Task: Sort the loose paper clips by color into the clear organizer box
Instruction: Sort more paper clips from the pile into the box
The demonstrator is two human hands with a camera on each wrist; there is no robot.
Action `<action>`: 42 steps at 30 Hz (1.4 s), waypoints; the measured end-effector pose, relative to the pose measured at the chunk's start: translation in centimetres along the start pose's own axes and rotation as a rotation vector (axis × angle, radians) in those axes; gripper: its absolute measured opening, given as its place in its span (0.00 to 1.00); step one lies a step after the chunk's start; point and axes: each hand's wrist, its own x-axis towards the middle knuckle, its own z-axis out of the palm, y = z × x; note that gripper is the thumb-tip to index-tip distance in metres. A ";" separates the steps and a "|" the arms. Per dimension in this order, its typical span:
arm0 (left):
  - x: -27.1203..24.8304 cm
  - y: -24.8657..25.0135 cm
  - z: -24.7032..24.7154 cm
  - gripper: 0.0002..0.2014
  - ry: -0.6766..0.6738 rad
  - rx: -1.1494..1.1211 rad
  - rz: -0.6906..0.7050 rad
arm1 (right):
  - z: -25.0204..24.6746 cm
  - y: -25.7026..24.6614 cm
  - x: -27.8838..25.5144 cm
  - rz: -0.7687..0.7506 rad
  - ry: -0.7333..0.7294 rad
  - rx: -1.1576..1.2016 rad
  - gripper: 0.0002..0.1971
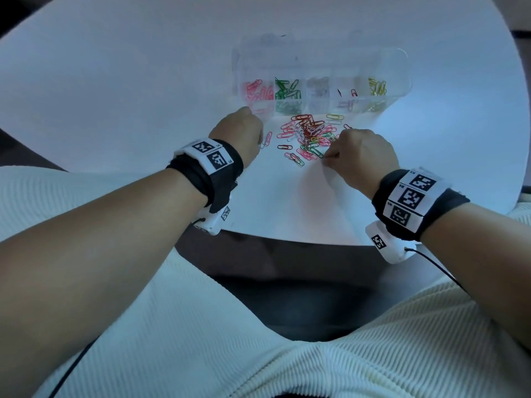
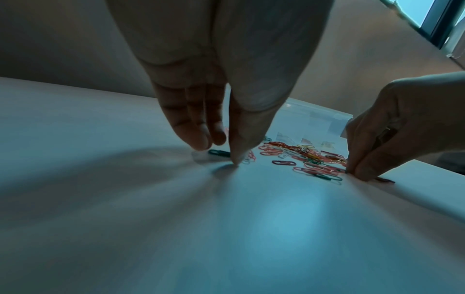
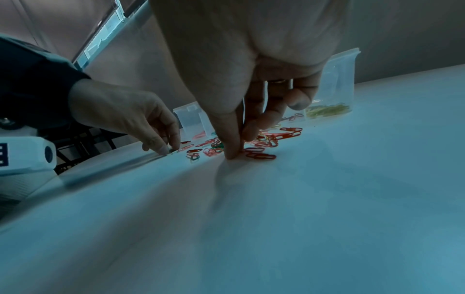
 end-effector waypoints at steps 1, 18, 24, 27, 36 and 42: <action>0.1 0.0 -0.1 0.10 0.001 -0.012 0.000 | 0.0 0.0 0.0 -0.010 0.002 0.000 0.06; -0.1 0.5 -0.3 0.11 -0.074 -0.097 -0.112 | 0.3 0.1 0.3 -0.031 0.027 0.068 0.07; -0.2 0.8 -0.5 0.09 -0.107 -0.091 -0.125 | 0.1 0.0 0.3 -0.160 0.024 0.090 0.09; -0.2 0.9 -0.6 0.09 -0.126 -0.061 -0.120 | 0.4 0.1 0.4 -0.138 -0.024 0.090 0.07; -0.8 3.0 -2.1 0.04 -0.055 -0.281 0.052 | 0.3 -0.2 0.9 0.021 -0.153 0.108 0.05; -1.3 3.6 -0.4 0.14 -0.083 -0.378 0.109 | 0.1 -0.4 0.5 0.047 -0.207 0.078 0.10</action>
